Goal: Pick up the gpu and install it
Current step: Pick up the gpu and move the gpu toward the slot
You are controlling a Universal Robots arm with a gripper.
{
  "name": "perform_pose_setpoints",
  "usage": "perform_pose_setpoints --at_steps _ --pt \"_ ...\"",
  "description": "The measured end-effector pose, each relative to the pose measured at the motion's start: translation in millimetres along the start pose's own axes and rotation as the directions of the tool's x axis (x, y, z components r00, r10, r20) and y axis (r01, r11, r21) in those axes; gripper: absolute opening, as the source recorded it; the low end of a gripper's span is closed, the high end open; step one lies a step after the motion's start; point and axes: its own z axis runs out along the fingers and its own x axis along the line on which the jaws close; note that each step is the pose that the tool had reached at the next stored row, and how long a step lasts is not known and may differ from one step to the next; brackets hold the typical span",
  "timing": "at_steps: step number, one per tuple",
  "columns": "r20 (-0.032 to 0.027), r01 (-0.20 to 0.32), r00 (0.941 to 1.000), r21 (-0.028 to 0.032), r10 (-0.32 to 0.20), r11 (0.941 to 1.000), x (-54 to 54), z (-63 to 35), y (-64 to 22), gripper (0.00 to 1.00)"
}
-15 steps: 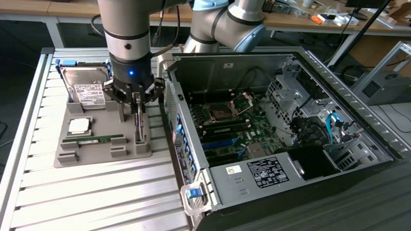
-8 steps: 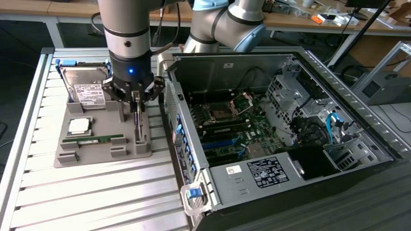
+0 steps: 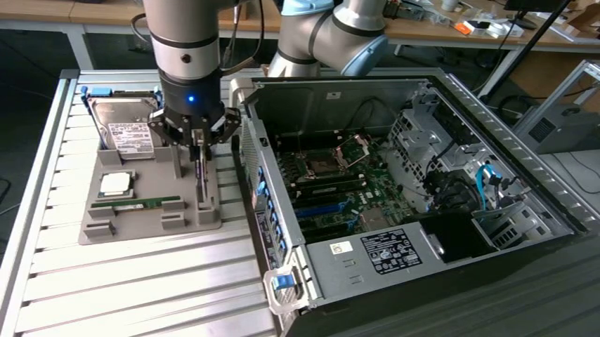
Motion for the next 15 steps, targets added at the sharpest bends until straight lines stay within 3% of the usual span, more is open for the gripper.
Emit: perform_pose_setpoints --at_steps 15 --pt "0.0 0.0 1.0 -0.0001 0.0 1.0 -0.4 -12.1 0.5 0.29"
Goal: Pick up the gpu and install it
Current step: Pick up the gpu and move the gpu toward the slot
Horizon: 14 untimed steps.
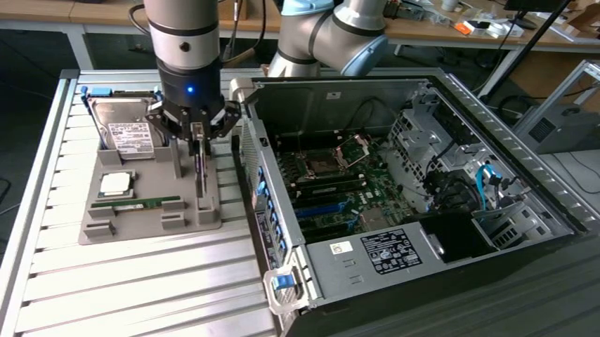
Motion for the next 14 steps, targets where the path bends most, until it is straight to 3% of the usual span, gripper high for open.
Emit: perform_pose_setpoints --at_steps 14 --pt "0.0002 0.0 1.0 -0.0001 0.0 1.0 -0.2 -8.7 0.4 0.29"
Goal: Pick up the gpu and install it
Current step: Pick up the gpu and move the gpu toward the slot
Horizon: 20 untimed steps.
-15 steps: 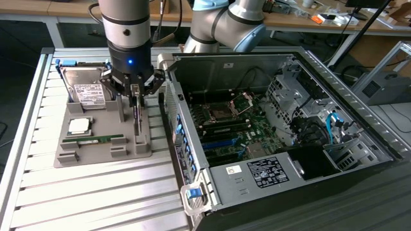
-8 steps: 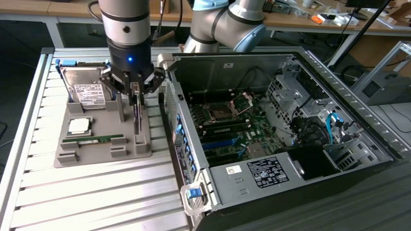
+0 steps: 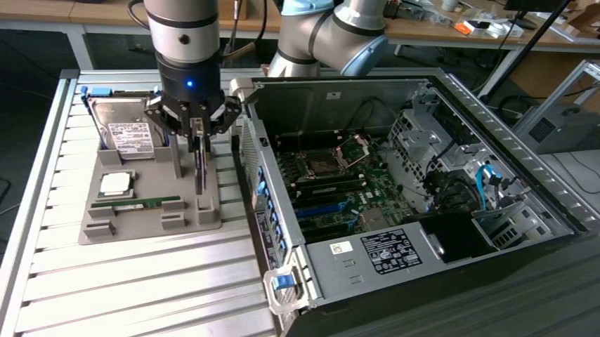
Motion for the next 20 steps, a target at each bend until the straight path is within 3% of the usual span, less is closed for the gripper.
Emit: perform_pose_setpoints --at_steps 20 --pt "-0.0001 0.0 1.0 0.0 0.0 1.0 -0.1 -4.2 0.2 0.29"
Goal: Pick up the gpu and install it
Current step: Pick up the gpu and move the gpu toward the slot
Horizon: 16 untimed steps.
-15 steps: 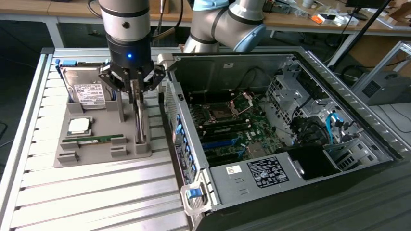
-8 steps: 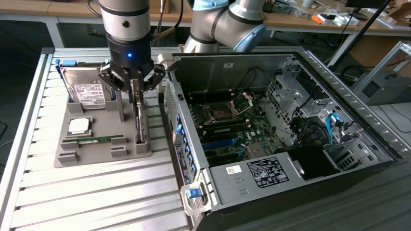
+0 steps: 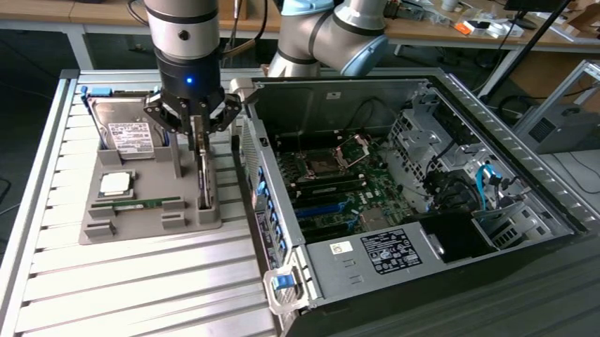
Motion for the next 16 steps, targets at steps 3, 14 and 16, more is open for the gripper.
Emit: perform_pose_setpoints --at_steps 3,14,16 --pt "0.0 0.0 1.0 0.0 0.0 1.0 0.0 0.0 0.0 0.31" --pt "-0.0001 0.0 1.0 -0.0001 0.0 1.0 -0.6 13.5 -12.5 0.43" --pt "-0.0002 0.0 1.0 0.0001 0.0 1.0 -0.9 17.5 -12.9 0.43"
